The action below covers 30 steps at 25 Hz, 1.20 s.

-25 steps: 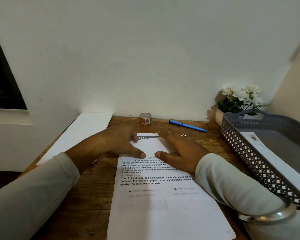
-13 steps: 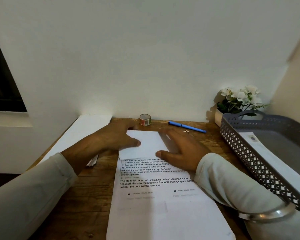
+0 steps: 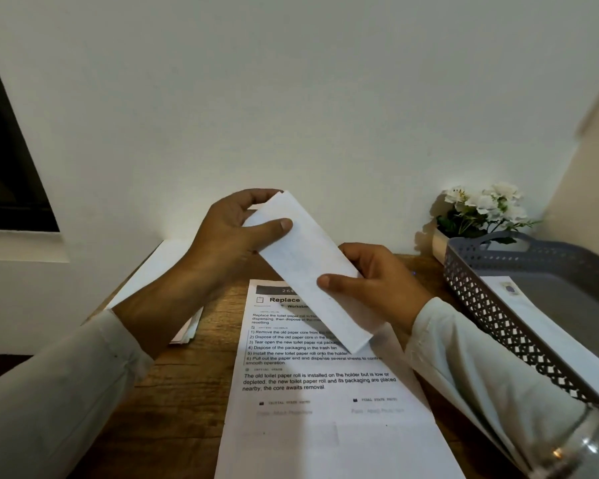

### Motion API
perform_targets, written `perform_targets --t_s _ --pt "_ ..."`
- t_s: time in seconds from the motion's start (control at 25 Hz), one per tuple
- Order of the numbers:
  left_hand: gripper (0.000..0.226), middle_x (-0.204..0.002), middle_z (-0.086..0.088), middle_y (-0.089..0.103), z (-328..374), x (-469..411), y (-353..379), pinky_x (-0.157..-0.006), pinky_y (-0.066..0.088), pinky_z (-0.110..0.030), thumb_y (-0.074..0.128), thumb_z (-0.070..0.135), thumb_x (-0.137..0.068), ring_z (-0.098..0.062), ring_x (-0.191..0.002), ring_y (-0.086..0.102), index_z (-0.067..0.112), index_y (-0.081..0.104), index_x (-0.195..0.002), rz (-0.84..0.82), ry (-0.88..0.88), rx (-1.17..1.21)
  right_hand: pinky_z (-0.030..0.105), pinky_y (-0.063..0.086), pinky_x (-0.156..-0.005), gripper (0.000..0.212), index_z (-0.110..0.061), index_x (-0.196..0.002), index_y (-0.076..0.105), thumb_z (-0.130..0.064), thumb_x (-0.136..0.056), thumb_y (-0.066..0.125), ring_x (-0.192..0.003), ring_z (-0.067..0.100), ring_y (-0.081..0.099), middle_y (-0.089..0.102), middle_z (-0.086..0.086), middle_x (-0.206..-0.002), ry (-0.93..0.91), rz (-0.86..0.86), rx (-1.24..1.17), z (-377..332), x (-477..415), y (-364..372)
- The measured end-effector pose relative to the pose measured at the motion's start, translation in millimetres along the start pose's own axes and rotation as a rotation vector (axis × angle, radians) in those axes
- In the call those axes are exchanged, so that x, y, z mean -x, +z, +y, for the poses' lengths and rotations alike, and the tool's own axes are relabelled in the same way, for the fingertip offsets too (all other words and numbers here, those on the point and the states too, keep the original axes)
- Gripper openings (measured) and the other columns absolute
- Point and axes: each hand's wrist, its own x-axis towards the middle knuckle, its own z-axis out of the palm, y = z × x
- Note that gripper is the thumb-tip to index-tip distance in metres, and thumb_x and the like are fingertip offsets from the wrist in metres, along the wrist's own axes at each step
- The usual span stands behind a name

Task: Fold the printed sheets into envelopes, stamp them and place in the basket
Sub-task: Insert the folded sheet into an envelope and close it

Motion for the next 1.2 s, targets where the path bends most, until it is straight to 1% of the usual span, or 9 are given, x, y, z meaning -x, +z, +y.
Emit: perform_targets --t_s 0.2,0.4,0.52,0.6,0.76,0.88,0.96,1.04,1.2 --pt "0.049 -0.097 -0.010 0.076 -1 4 6 -0.070 0.062 -0.036 0.078 0.003 -0.081 -0.025 -0.087 0.075 0.013 0.062 -0.126 -0.071 -0.124 0.209 0.060 0.057 -0.089 0.023 -0.008 -0.106 0.073 -0.018 -0.086 0.078 -0.094 0.041 0.073 0.077 0.015 -0.101 0.068 0.161 -0.238 -3 3 1" --pt "0.017 -0.094 -0.021 0.074 -8 8 13 -0.068 0.060 -0.032 0.078 0.006 -0.081 -0.026 -0.078 0.071 0.006 0.075 -0.097 -0.184 -0.168 0.157 0.045 0.060 -0.076 0.016 0.001 -0.103 0.071 -0.012 -0.095 0.068 -0.084 0.032 0.073 0.076 0.021 -0.099 0.046 0.156 -0.332 -14 8 10" --pt "0.012 -0.090 -0.023 0.073 -8 7 11 -0.064 0.057 -0.028 0.078 0.014 -0.083 -0.027 -0.074 0.066 0.006 0.074 -0.092 -0.150 -0.155 0.120 0.062 0.055 -0.084 0.024 0.007 -0.106 0.068 -0.014 -0.095 0.069 -0.093 0.051 0.069 0.072 0.031 -0.104 0.057 0.110 -0.325 -9 7 11" --pt "0.014 -0.083 -0.020 0.071 -7 4 6 -0.061 0.055 -0.025 0.075 0.021 -0.087 -0.025 -0.070 0.063 0.007 0.072 -0.088 -0.101 -0.131 0.094 0.065 0.056 -0.085 0.028 0.001 -0.104 0.071 -0.024 -0.090 0.073 -0.093 0.053 0.069 0.074 0.027 -0.101 0.083 0.022 -0.263 -7 7 8" --pt "0.020 -0.092 -0.017 0.075 -5 3 3 -0.064 0.057 -0.025 0.066 0.022 -0.095 -0.026 -0.077 0.071 0.003 0.070 -0.098 -0.160 -0.035 -0.033 0.056 0.059 -0.084 0.025 -0.001 -0.104 0.071 -0.022 -0.092 0.073 -0.087 0.039 0.073 0.077 0.020 -0.098 0.151 -0.078 -0.161 -7 7 1" --pt "0.015 -0.094 -0.002 0.077 -3 9 8 -0.069 0.059 -0.025 0.069 0.022 -0.092 -0.017 -0.083 0.075 0.013 0.072 -0.103 -0.233 0.038 -0.180 0.040 0.061 -0.075 0.017 -0.004 -0.104 0.072 -0.018 -0.095 0.069 -0.081 0.026 0.075 0.078 0.013 -0.095 0.141 -0.173 -0.078 -11 10 5" --pt "0.013 -0.090 -0.001 0.076 -3 10 9 -0.070 0.059 -0.026 0.071 0.024 -0.091 -0.016 -0.081 0.074 0.014 0.073 -0.099 -0.260 0.075 -0.262 0.031 0.058 -0.066 0.016 -0.001 -0.100 0.071 -0.016 -0.097 0.065 -0.073 0.019 0.072 0.077 0.011 -0.087 0.122 -0.134 -0.142 -14 11 11" --pt "0.012 -0.090 -0.002 0.077 -4 10 8 -0.073 0.060 -0.032 0.072 0.023 -0.090 -0.018 -0.082 0.074 0.014 0.074 -0.098 -0.334 0.060 -0.297 0.026 0.048 -0.053 0.021 -0.002 -0.086 0.067 -0.015 -0.101 0.060 -0.058 0.013 0.061 0.067 0.006 -0.070 0.063 -0.044 -0.214 -16 9 14" --pt "0.012 -0.093 0.002 0.076 -4 13 12 -0.073 0.061 -0.042 0.070 0.030 -0.093 -0.017 -0.085 0.074 0.022 0.074 -0.101 -0.376 0.119 -0.357 0.031 0.030 -0.050 0.040 0.005 -0.077 0.055 -0.026 -0.102 0.058 -0.054 0.019 0.038 0.046 0.008 -0.062 -0.002 -0.048 -0.117 -16 8 17"
